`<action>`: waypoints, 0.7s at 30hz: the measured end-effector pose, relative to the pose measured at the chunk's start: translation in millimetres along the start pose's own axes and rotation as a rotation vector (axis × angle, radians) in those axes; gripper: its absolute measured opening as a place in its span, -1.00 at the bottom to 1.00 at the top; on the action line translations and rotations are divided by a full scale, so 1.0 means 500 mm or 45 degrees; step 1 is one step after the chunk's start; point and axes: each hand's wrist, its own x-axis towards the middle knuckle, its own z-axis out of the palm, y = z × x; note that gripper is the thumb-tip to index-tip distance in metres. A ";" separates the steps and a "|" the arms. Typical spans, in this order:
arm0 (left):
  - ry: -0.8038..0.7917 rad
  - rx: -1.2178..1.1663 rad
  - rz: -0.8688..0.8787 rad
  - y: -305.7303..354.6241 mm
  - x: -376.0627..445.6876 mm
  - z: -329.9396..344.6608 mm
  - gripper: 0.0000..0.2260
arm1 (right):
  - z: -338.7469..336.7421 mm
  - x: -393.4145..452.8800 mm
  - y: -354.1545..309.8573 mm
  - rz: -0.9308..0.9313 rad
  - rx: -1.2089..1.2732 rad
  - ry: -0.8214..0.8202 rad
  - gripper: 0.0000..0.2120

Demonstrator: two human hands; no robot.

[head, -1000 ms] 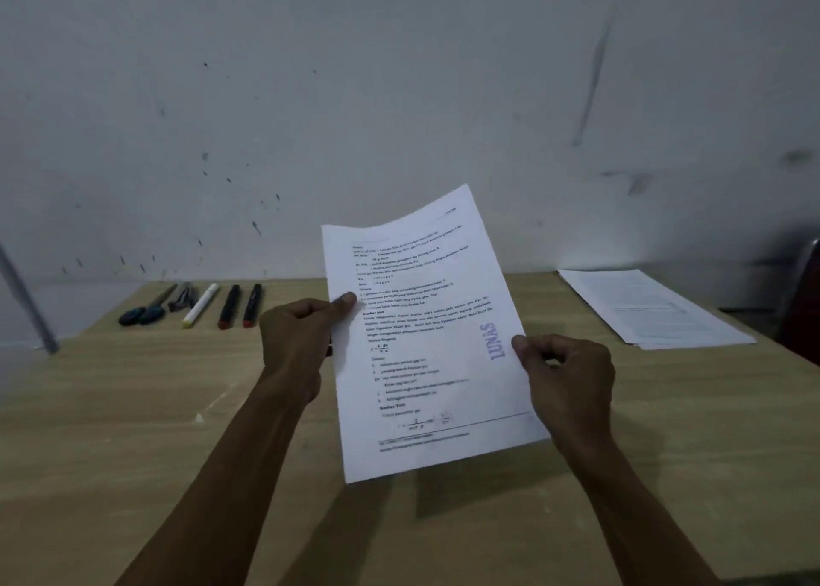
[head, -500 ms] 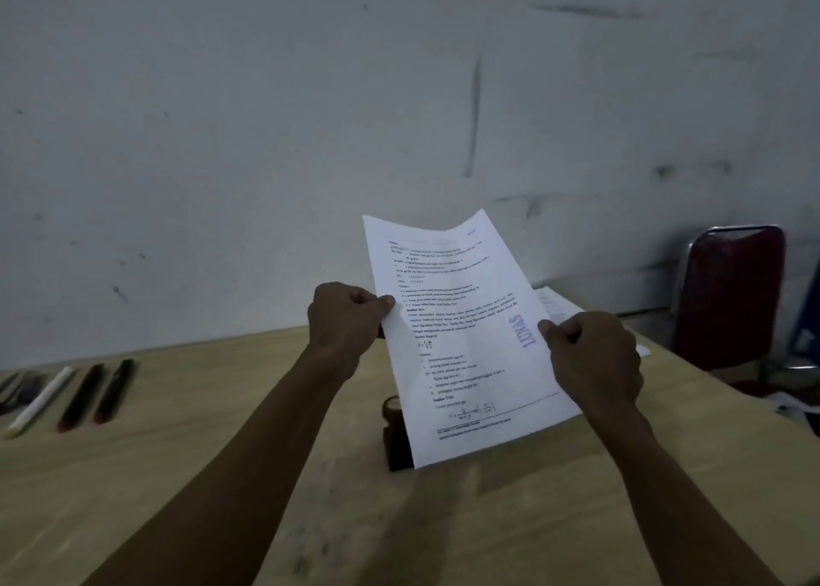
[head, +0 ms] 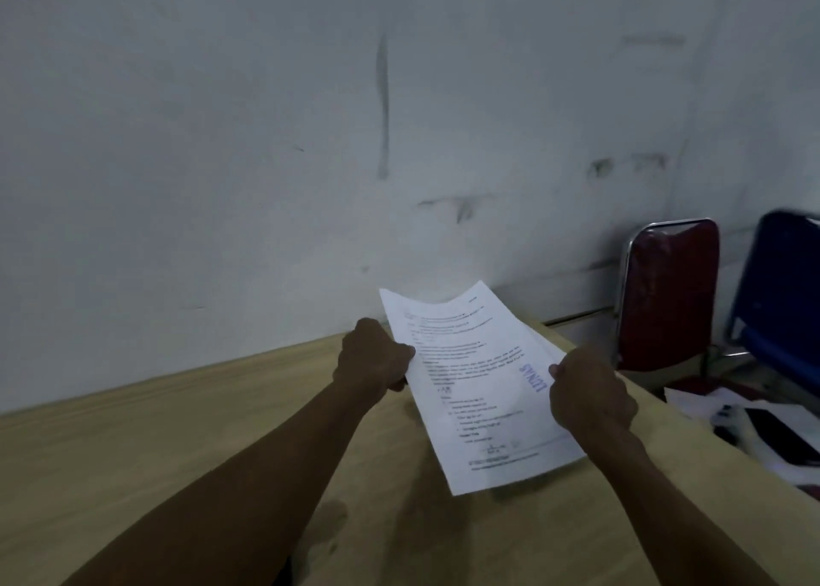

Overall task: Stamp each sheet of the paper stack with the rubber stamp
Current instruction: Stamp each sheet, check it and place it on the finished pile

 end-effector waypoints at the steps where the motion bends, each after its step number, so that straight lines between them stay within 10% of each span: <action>1: -0.017 0.015 -0.013 -0.003 0.015 0.020 -0.86 | 0.010 0.020 0.009 -0.016 -0.019 -0.007 -0.85; 21: -0.086 0.169 -0.032 -0.025 0.254 0.251 -0.74 | 0.163 0.306 0.049 -0.123 -0.249 -0.072 -0.78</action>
